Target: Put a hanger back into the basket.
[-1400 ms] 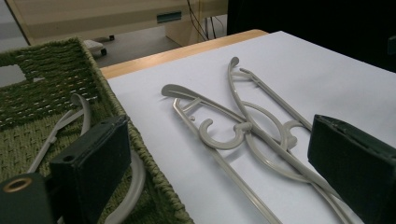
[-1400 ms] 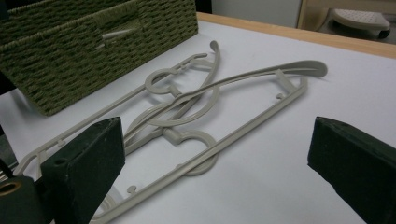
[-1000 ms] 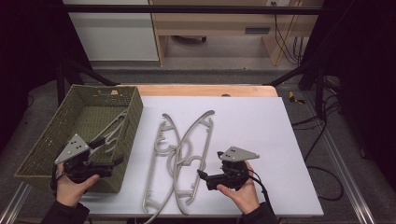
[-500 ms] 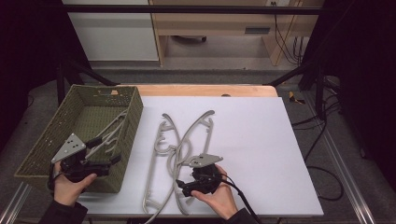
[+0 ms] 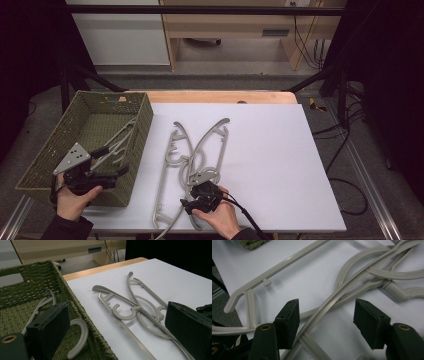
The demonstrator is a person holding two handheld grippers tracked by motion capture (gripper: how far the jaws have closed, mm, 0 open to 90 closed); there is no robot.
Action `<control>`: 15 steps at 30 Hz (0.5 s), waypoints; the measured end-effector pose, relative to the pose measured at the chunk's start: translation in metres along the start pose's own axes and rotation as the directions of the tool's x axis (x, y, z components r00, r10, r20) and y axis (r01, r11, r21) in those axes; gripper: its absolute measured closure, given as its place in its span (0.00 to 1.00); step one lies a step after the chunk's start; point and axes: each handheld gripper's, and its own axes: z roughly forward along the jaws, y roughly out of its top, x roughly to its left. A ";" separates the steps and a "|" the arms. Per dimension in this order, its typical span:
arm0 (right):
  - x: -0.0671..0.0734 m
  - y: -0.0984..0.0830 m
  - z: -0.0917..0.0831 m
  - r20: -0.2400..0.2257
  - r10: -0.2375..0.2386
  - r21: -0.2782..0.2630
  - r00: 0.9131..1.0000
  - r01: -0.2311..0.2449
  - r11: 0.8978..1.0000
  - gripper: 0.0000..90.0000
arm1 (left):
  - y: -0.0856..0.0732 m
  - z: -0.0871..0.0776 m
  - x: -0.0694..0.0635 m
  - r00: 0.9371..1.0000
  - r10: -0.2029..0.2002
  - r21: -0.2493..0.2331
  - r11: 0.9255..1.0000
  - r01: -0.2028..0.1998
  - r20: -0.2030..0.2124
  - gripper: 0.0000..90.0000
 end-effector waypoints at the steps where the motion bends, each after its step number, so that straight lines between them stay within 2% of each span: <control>1: 0.000 0.000 0.001 -0.006 0.010 0.002 1.000 -0.010 1.000 0.45 | 0.000 0.000 0.000 1.000 0.000 0.001 1.000 0.000 0.000 0.06; 5: -0.001 -0.002 0.003 -0.015 0.026 0.019 1.000 -0.026 0.999 0.51 | 0.000 0.001 -0.001 1.000 0.001 0.002 1.000 -0.001 0.003 0.06; 10: -0.003 -0.002 0.003 -0.059 0.044 0.041 0.997 -0.042 0.998 0.64 | 0.000 0.000 0.000 1.000 0.000 0.002 1.000 0.000 0.004 0.06; 12: -0.004 -0.002 0.003 -0.074 0.054 0.057 0.996 -0.050 0.997 0.66 | 0.000 0.000 0.000 1.000 -0.002 0.001 1.000 0.002 0.004 0.06; 15: -0.007 -0.003 0.000 -0.070 0.069 0.073 0.995 -0.064 0.995 0.68 | 0.000 -0.001 0.000 1.000 0.000 0.002 1.000 0.000 0.003 0.06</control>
